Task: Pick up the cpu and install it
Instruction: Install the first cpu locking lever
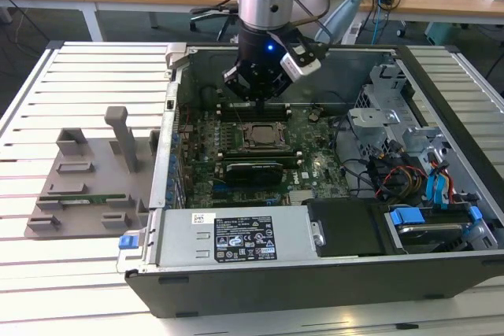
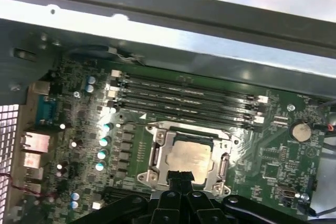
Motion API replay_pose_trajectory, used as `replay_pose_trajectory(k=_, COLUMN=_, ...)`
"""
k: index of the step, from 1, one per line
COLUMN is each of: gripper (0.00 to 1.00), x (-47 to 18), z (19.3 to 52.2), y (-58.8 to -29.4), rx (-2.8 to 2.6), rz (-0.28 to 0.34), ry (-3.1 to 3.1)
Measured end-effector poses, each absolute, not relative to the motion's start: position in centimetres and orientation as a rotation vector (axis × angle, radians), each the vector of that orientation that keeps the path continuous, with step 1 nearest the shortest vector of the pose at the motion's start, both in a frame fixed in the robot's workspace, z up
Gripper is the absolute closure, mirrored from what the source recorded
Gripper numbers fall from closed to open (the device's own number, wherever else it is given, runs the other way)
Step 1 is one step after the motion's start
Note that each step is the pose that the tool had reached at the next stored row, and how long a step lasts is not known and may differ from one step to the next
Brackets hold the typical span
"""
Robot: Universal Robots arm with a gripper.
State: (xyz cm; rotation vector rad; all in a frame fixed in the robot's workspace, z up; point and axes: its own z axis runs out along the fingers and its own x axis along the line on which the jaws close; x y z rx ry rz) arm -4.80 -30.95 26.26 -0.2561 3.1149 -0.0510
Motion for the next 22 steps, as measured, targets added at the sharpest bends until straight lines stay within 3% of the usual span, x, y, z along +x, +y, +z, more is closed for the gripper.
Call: replay_pose_trajectory(k=22, gripper=0.89, x=-8.9, z=26.3, y=-31.0, rx=-0.256, rz=-0.049, ry=3.115)
